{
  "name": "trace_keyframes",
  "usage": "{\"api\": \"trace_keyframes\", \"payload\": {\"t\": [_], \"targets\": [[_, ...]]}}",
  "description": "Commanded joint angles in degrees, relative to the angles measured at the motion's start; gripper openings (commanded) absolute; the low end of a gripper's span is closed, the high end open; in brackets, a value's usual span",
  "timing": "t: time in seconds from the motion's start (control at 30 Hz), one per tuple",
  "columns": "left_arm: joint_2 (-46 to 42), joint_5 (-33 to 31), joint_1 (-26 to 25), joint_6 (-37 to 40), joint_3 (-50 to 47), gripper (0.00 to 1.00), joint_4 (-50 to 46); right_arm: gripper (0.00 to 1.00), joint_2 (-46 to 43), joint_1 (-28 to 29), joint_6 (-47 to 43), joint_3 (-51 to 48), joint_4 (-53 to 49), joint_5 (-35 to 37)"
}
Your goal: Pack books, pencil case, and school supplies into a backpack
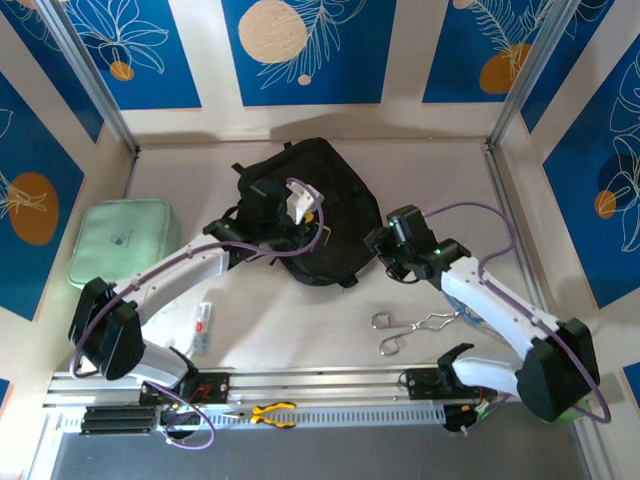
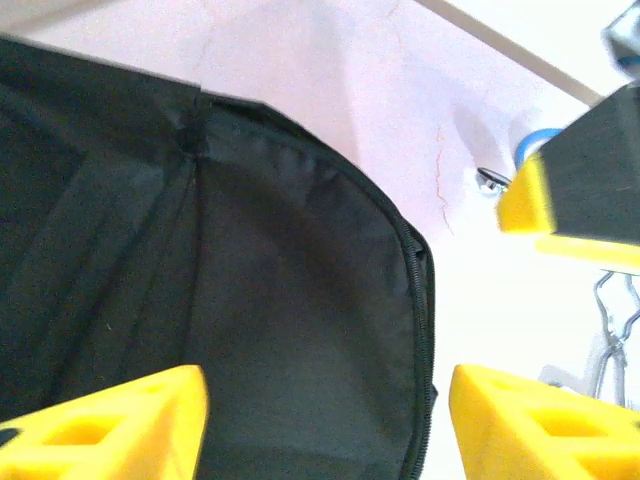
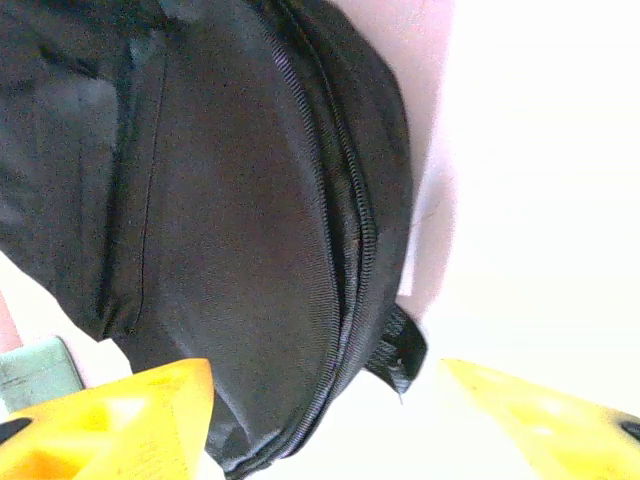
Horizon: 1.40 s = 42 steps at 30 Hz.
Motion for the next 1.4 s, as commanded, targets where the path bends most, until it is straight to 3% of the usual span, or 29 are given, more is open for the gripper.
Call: {"api": "trace_keyframes", "payload": {"t": [0.0,0.1,0.27,0.43,0.57,0.7,0.87,1.2,1.37], "targets": [[0.2,1.1,1.5,-6.7,-1.0,0.75,1.8,0.64,-2.3,0.4,-3.7,3.0,-5.9,5.9],[-0.2,0.9,5.6,-12.3,-1.8,0.81,1.7,0.69,-0.6,0.3,-6.8,5.3,-4.2,3.9],[0.9,0.9,15.2,-23.8,-4.0,0.81,0.5,0.74,5.3,1.3,-8.6,8.2,-3.0,0.9],[5.3,5.0,23.8,-33.6,-6.4,0.7,2.2,0.75,10.3,1.4,-9.0,8.6,-2.1,-0.3],[10.6,9.6,27.8,-39.8,-7.3,0.61,7.9,0.71,13.7,0.5,-10.8,8.8,-1.7,-1.8],[18.0,16.4,30.0,-47.2,-6.1,0.57,16.5,0.63,17.1,-1.0,-12.2,8.9,-1.3,-4.2],[23.1,19.1,30.8,-53.9,-5.7,0.56,24.4,0.61,19.8,-1.7,-13.3,9.0,0.6,-6.0],[26.2,20.1,31.5,-56.3,-6.3,0.31,28.2,0.54,25.5,-3.2,-14.8,10.0,2.1,-5.6],[25.7,20.5,32.2,-54.7,-6.2,0.25,27.3,0.49,29.6,-4.2,-16.3,12.3,2.5,-5.6]]}}
